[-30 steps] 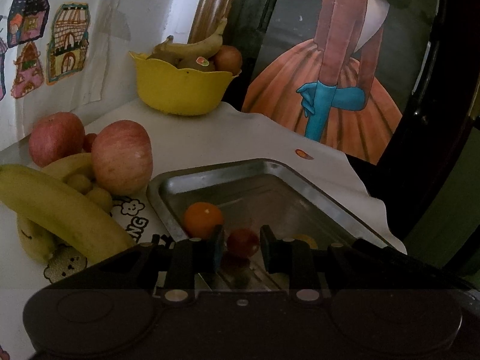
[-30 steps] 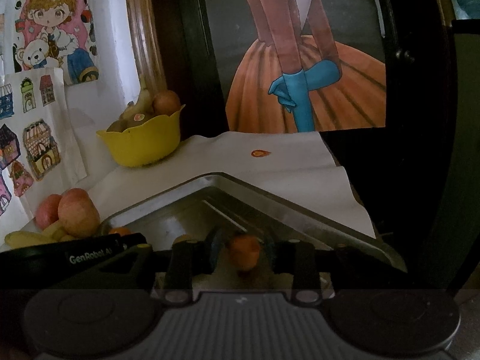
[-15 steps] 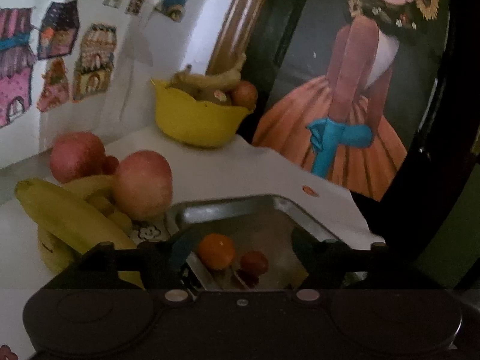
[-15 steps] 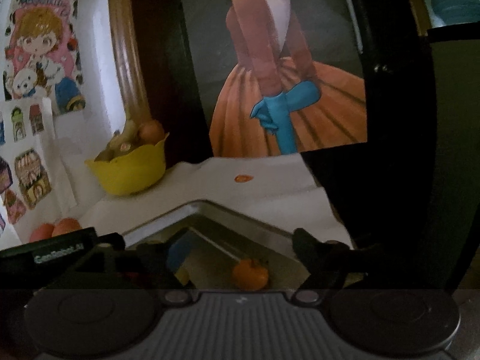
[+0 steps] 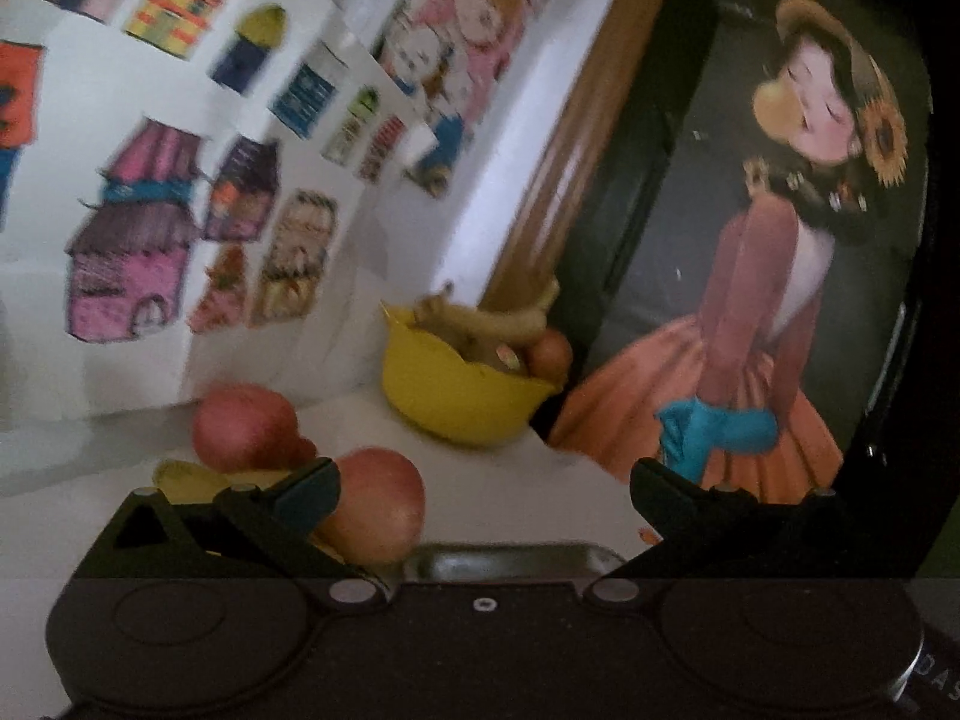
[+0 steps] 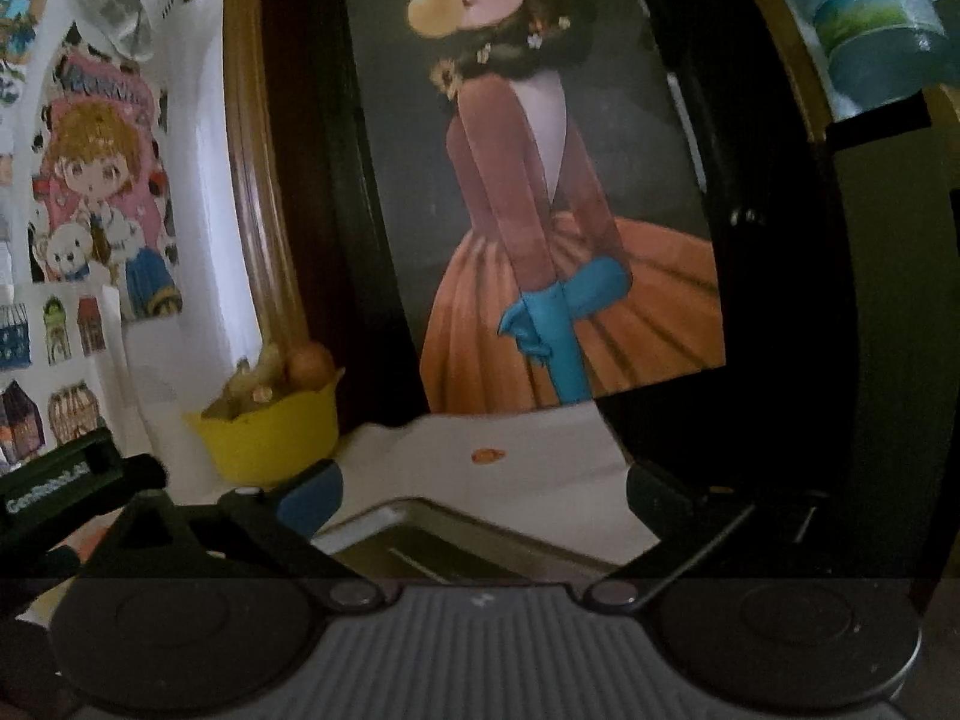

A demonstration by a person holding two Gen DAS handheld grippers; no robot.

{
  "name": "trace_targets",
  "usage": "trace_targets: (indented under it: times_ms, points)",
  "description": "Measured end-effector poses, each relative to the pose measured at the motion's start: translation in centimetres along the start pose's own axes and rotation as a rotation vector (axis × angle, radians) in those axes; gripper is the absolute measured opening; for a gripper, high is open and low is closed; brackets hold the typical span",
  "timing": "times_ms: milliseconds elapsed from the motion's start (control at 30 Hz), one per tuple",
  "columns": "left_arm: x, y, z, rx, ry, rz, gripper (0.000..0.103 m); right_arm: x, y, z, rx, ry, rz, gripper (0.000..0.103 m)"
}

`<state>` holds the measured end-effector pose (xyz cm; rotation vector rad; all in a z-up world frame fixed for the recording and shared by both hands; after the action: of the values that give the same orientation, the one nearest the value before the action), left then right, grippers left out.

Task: Organize fruits
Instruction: 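Lift both grippers away from the tray back toward the fruit pile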

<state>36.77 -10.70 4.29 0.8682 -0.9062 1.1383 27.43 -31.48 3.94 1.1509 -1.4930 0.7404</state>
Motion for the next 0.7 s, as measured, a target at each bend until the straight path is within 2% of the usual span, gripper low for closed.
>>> trace_targets:
  times_ms: [200, 400, 500, 700]
  points:
    - [1.7, 2.4, -2.2, 0.063, 0.041, 0.095, 0.102, 0.6, 0.7, -0.5, 0.028, -0.009, 0.052, 0.103]
    - [4.5, 5.9, -6.5, 0.181, 0.121, 0.199, 0.102, 0.8, 2.2, -2.5, 0.105, 0.037, 0.105, 0.103]
    - [5.2, 7.3, -7.8, 0.234, 0.084, 0.207, 0.102, 0.8, 3.0, -3.7, 0.153, 0.063, 0.125, 0.103]
    - [4.8, 9.6, -9.1, 0.287, -0.030, 0.171, 0.102, 0.4, 4.2, -6.0, 0.251, 0.120, 0.144, 0.103]
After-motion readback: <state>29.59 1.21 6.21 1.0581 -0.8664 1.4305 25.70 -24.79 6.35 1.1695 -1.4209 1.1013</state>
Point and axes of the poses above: each gripper's, at about its wrist camera, not at the fingertips, and y roughly against the way its jaws point, z to its right, x to its top, the point moved 5 cm from there along -y, roughly the way its jaws point, and after that the axes turned 3 degrees about z, right-handed, at the moved point
